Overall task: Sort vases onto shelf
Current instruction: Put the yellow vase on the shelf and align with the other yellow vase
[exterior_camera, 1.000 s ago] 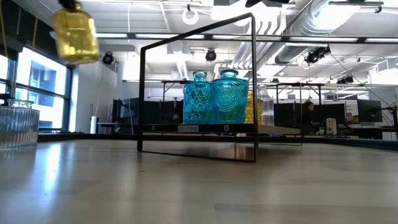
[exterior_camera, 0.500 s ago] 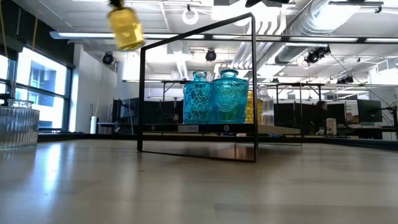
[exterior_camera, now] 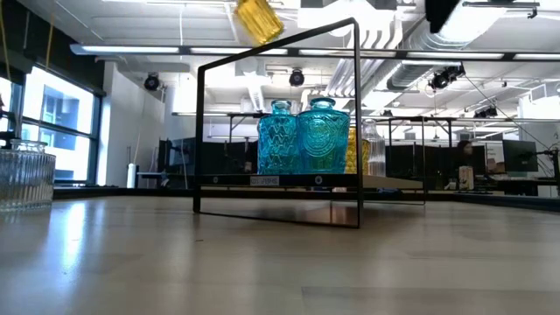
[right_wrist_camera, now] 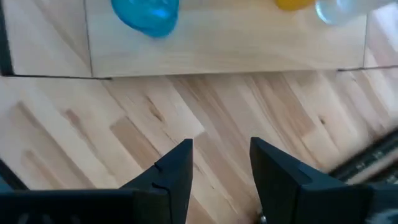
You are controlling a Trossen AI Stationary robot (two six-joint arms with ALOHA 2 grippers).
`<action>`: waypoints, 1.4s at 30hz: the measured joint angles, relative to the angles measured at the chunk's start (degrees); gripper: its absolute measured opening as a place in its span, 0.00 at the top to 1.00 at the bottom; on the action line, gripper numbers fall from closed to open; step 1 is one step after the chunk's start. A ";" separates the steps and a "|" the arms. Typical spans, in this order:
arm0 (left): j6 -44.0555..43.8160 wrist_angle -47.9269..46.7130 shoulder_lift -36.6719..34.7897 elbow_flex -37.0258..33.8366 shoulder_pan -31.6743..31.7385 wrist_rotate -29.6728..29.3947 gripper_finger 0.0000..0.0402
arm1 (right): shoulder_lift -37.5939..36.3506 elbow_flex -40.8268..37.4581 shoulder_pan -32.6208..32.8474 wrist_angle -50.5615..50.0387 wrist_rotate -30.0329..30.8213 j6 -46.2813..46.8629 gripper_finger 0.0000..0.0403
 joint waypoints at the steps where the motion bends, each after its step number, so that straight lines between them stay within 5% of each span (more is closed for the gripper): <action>1: 0.54 0.57 0.92 0.00 0.43 0.84 0.92 | -0.06 -0.07 0.72 0.07 0.81 0.63 0.65; 9: 3.37 4.54 10.09 2.03 2.27 7.16 0.92 | -1.55 -2.02 4.06 0.77 2.39 5.82 0.65; 23: 7.04 2.04 25.54 21.04 2.38 14.97 0.92 | -6.89 -13.36 10.56 0.60 0.36 19.56 0.65; 42: 7.43 -1.07 34.82 22.62 2.06 19.32 0.92 | -8.59 -15.32 13.22 1.15 0.81 22.02 0.65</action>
